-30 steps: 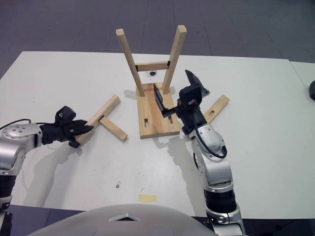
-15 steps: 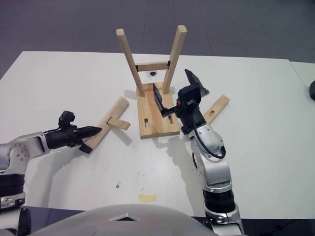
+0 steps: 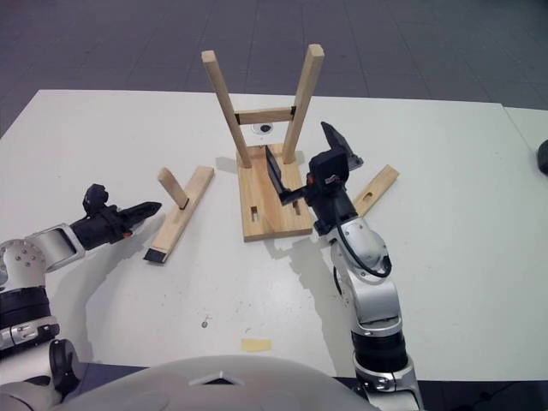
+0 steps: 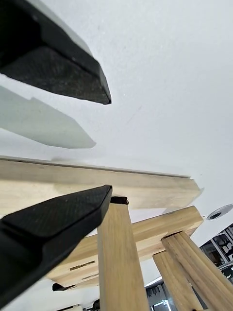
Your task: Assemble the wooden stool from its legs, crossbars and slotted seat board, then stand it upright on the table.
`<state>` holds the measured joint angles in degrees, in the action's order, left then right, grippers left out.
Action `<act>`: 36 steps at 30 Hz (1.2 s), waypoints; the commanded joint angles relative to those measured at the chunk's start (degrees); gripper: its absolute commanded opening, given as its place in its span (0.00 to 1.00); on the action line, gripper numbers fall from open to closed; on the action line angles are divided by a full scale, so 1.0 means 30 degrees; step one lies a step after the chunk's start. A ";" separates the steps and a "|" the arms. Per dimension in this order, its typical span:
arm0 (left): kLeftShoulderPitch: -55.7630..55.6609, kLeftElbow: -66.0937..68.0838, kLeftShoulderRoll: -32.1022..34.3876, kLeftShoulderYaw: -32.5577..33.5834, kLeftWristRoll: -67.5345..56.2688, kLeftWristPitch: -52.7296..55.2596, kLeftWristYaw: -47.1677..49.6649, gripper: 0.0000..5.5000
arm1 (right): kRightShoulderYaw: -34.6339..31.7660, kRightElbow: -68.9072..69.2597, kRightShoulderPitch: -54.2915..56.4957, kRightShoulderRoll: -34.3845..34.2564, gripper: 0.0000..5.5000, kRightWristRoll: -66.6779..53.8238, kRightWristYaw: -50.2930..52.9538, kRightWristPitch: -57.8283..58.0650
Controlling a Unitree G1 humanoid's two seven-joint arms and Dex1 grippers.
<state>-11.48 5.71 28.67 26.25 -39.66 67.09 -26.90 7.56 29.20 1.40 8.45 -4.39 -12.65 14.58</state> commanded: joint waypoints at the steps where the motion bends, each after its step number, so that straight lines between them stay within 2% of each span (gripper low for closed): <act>1: -0.0585 -0.0210 -0.0230 0.0285 0.0459 -0.1210 0.0900 0.68 | -0.0017 -0.0060 -0.0042 0.0034 0.98 -0.0058 -0.0062 -0.0048; 6: -0.1565 -0.2119 -0.1525 0.0005 0.2117 -0.6295 0.2893 0.83 | 0.0004 -0.0130 -0.0004 0.0044 0.98 -0.0025 -0.0108 -0.0100; 11: -0.2421 -0.4791 -0.2460 -0.1786 0.3523 -0.9556 0.3778 0.97 | 0.0026 -0.0156 0.0146 0.0166 0.98 0.0050 -0.0176 0.0045; 17: -0.2983 -0.6854 -0.3025 -0.3581 0.4285 -1.1626 0.3821 0.98 | -0.0085 -0.0293 0.0307 0.0207 0.98 -0.0132 -0.0422 0.0039; 22: -0.2453 -0.8212 -0.3346 -0.4808 0.4050 -1.1840 0.3198 0.98 | -0.0088 -0.0352 0.0299 0.0259 0.98 0.0006 -0.0488 -0.0006; 31: -0.0370 -0.6869 -0.4100 -0.6045 0.4624 -1.2649 0.2596 0.98 | -0.0125 -0.0407 0.0337 0.0267 0.98 0.0003 -0.0432 -0.0006; 36: -0.0195 -0.5715 -0.3919 -0.5896 0.4944 -1.3363 0.2528 0.98 | -0.0129 -0.0437 0.0451 0.0266 0.98 -0.0073 -0.0484 0.0074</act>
<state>-13.42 -13.73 16.58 9.02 -26.07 25.98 -19.36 7.40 28.17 1.94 9.21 -4.11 -13.85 14.27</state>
